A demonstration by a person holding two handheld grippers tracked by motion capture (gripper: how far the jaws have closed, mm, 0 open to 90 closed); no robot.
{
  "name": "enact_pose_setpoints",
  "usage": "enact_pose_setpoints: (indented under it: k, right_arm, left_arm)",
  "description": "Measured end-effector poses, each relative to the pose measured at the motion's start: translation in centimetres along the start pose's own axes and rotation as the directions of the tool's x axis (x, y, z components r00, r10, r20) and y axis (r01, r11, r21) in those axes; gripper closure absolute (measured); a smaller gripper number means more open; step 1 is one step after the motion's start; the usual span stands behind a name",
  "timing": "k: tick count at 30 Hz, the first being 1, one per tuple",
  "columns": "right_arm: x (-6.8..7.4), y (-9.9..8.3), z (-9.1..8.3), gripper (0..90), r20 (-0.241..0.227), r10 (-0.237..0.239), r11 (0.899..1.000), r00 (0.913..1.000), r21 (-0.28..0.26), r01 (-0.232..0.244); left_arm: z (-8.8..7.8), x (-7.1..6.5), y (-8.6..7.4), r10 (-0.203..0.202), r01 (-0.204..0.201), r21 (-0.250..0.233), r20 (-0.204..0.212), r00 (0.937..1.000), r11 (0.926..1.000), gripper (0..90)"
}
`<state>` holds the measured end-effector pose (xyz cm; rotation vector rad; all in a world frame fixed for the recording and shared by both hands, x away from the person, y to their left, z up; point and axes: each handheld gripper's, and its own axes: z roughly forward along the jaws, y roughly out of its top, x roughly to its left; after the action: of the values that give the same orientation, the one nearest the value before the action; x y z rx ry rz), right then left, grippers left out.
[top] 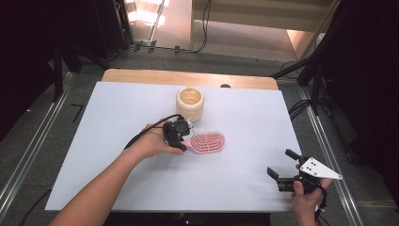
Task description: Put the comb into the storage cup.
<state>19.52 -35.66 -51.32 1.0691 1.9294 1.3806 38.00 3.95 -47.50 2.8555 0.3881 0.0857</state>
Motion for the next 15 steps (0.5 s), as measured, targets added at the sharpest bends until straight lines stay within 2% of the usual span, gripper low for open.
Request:
enact_pose_setpoints:
  k: [3,4,7,12,15]
  right_arm:
    - [0.00,0.00,0.01,0.0,0.000,-0.002,1.000,1.0000,0.000,0.002]
    - [0.00,0.00,0.02,0.0,-0.002,-0.003,1.000,1.0000,0.001,0.003]
    - [0.02,0.00,-0.02,0.0,0.000,0.001,1.000,1.0000,0.001,-0.001]
    - [0.02,0.01,-0.02,0.0,0.001,0.001,1.000,1.0000,0.001,-0.001]
    - [0.14,0.05,0.03,0.0,-0.001,-0.002,1.000,1.0000,0.004,0.002]
  left_arm:
    - [0.02,0.00,0.01,-0.012,0.012,-0.002,0.005,0.9999,0.9999,62.4]
    - [-0.02,-0.02,0.03,0.002,-0.002,0.004,0.003,1.0000,1.0000,65.7]
    - [-0.06,-0.26,0.26,0.030,-0.030,0.022,0.001,0.9995,0.9993,67.9]
    - [-0.01,-0.29,0.35,0.022,-0.022,0.023,0.004,0.9997,0.9995,68.9]
    - [-0.06,-0.30,0.58,0.040,-0.040,0.045,0.003,0.9992,0.9982,69.2]
